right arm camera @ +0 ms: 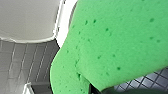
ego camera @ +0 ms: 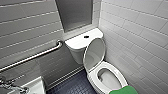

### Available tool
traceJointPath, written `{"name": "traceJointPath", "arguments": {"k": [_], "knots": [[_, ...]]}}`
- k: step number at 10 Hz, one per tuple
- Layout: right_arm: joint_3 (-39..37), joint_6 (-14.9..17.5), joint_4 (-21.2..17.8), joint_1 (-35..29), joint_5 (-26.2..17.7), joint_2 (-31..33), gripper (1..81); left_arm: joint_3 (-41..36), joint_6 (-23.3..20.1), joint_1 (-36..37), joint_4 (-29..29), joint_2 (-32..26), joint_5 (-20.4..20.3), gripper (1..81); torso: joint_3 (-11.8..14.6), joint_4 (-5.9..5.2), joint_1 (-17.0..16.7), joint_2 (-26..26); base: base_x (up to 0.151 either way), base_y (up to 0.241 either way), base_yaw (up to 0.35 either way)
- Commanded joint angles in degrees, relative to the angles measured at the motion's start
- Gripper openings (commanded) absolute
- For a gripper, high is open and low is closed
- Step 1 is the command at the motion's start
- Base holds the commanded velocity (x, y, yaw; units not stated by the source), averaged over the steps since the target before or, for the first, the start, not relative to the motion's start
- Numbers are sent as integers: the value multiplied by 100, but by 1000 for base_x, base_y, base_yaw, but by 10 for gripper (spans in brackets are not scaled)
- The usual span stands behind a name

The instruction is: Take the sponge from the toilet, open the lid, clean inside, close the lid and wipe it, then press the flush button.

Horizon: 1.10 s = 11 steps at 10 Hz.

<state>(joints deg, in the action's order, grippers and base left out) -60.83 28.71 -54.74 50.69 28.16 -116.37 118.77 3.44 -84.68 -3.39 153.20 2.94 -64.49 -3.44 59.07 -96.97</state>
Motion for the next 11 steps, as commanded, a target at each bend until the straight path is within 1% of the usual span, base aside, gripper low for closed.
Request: {"name": "traceJointPath", "arguments": {"k": [1, 2, 3, 4, 5, 6, 7, 8, 10, 11], "knots": [[-252, 30, -467, -1143, -1023, 182, 10, -108, -19, -142, 75, -70, 471, 811, 0, 0, 0, 0, 0, 0, 0], [-385, 30, -494, -1265, -1049, 94, 10, -108, -27, -142, 75, -52, 471, 811, -2, 0, 0, 0, 0, 0, 0], [-541, 30, -529, -1362, -1189, 6, 10, -109, -27, -142, 75, -52, 471, 811, -2, 0, 369, -573, 0, 0, 0], [-656, 30, -572, -1485, -1303, -55, 10, -109, -27, -142, 84, -43, 471, 811, -276, 0, 376, -588, 0, 0, 0], [-701, 30, -608, -1652, -1348, -91, 10, -126, -27, -142, 84, -43, 471, 811, -492, 0, 52, -87, 0, 0, 0], [-745, 30, -626, -1802, -1375, -126, 10, -135, -27, -142, 84, -34, 479, 811, -573, 0, 140, -229, 0, 0, 0], [-789, 30, -705, -1951, -1383, -179, 10, -135, -27, -142, 84, -26, 471, 811, -746, 0, 201, -347, 0, 0, 0], [-964, 30, -784, -2083, -1646, -257, 10, -135, -27, -142, 84, -17, 480, 811, -858, 0, 217, -378, 0, 0, 0], [-1184, 30, -863, -2346, -1823, -372, 10, -117, -19, -142, 84, -8, 480, 811, -678, 0, 249, -433, 0, 0, 0], [-1341, 30, -915, -2470, -1892, -485, 10, -109, -27, -150, 75, 9, 480, 811, -737, 0, 256, -435, 0, 0, 0]]}}
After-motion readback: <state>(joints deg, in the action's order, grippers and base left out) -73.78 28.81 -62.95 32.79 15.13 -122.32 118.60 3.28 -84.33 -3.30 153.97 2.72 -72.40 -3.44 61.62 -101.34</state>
